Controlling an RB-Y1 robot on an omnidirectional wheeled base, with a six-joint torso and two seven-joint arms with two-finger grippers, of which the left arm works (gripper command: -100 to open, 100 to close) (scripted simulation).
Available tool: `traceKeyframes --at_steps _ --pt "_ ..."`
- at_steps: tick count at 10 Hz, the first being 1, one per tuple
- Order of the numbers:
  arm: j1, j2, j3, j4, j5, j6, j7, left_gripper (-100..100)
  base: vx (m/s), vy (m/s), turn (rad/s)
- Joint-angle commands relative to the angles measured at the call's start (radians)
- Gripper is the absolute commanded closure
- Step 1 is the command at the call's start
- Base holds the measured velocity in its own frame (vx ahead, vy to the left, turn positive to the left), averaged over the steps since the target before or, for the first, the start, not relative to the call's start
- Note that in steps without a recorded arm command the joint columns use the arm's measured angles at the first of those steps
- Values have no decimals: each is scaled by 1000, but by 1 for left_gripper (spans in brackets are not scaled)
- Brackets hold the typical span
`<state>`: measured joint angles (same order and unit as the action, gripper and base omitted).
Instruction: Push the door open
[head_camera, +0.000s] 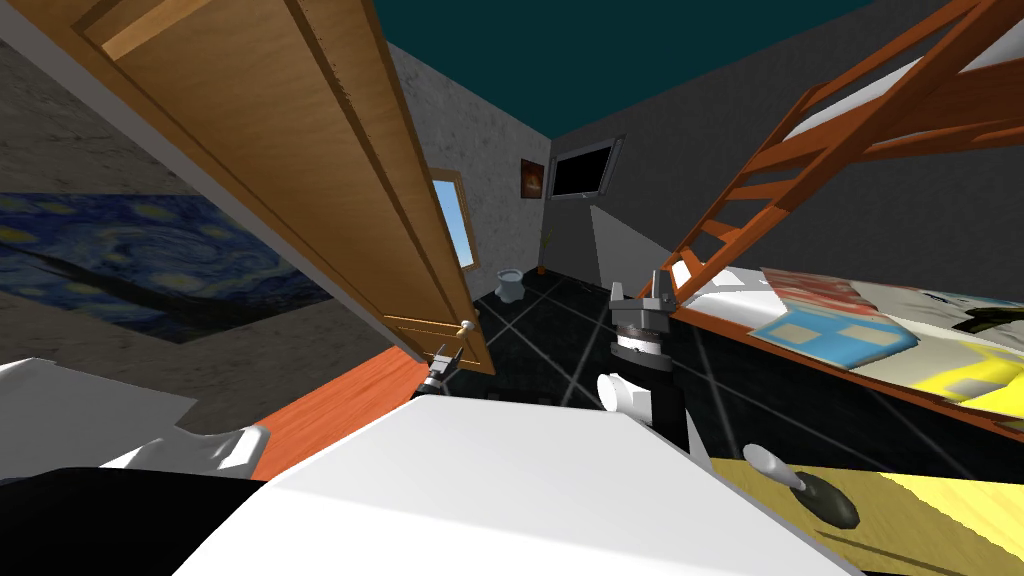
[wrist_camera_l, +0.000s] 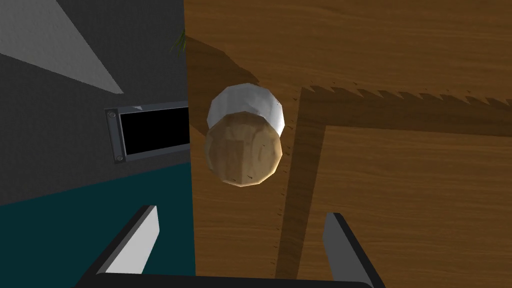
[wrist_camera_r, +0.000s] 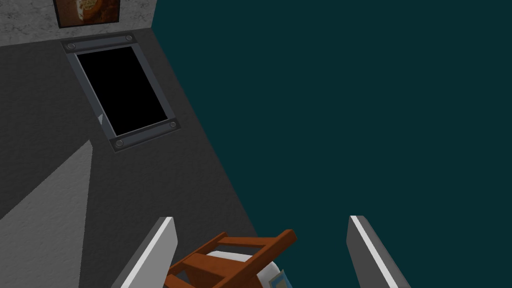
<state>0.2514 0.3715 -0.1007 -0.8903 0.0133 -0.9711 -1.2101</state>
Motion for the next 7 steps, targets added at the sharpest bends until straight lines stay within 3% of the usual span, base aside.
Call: traceKeyframes --at_steps 1,3,4,7 --pt "-11 -6 5 6 0 8 -5 -100 257 -39 -43" --pt "-12 -7 7 3 0 11 -5 -100 181 -44 -24" --pt "-12 -7 7 3 0 11 -5 100 -8 6 12" --pt "-12 -7 7 3 0 11 -5 100 -32 11 -7"
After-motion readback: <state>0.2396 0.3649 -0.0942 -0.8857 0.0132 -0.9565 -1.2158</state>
